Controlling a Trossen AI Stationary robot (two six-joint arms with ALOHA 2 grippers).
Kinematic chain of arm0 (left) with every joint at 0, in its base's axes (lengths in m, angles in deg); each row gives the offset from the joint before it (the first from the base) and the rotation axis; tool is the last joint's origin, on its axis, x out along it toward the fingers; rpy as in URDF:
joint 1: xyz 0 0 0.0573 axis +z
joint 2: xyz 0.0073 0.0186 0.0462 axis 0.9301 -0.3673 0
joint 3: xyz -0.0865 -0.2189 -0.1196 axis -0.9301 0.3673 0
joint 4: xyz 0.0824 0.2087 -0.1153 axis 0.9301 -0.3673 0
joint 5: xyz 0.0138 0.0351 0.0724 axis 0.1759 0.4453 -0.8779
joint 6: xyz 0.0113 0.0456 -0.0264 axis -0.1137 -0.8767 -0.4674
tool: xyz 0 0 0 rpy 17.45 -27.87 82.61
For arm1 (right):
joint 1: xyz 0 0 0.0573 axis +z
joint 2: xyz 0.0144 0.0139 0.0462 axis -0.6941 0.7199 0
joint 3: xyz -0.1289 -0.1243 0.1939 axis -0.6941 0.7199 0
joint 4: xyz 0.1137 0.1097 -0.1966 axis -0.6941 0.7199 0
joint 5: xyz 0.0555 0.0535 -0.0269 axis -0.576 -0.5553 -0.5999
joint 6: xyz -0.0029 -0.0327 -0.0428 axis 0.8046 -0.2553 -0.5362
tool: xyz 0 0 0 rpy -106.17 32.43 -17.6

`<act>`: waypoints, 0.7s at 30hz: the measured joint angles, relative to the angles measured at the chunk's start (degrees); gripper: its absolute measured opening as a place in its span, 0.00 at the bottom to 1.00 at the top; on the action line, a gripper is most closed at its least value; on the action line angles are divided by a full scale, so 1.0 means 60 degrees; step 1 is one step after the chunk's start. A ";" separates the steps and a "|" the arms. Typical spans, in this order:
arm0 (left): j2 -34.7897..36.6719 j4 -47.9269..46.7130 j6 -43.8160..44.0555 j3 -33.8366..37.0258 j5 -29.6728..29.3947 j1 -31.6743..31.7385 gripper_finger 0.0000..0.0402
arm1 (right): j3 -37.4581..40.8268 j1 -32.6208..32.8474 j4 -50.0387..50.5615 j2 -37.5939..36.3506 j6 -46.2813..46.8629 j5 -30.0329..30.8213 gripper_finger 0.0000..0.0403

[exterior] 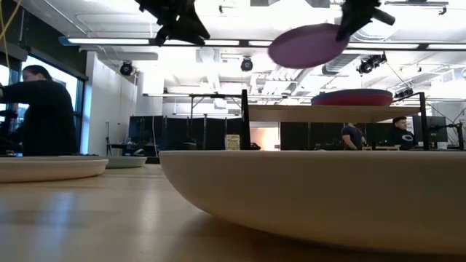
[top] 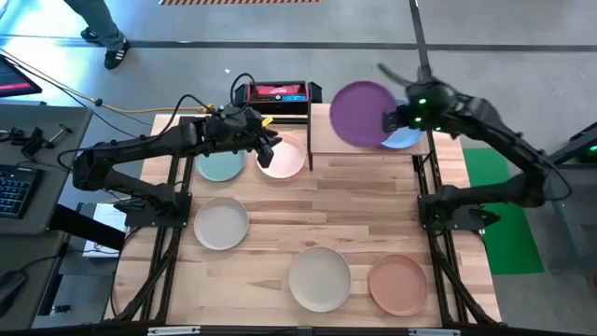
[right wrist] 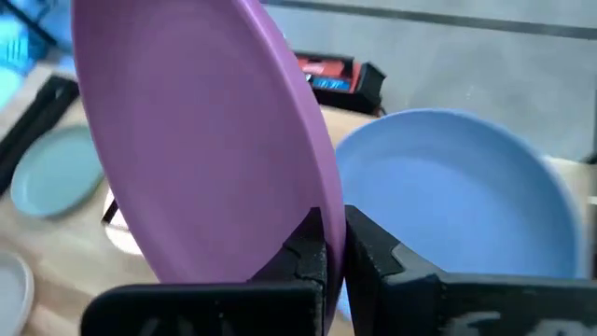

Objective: Place and stack plates onto a shelf
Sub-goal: Stack the purple plate on top of the blue plate on the shelf

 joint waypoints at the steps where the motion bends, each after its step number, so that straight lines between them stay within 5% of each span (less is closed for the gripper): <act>1: 0.0000 0.0000 0.0004 0.0000 -0.0001 0.0034 0.26 | 0.0000 -0.0265 0.0029 -0.0155 -0.0088 -0.0090 0.00; 10: -0.0004 0.0002 0.0001 0.0000 -0.0005 0.0344 0.26 | 0.0591 -0.2541 0.0380 -0.1445 -0.0419 -0.0924 0.00; 21: -0.0007 0.0000 -0.0472 0.0000 0.0022 0.0462 0.26 | 0.3720 -0.3559 -0.0761 -0.3564 0.1518 -0.1865 0.00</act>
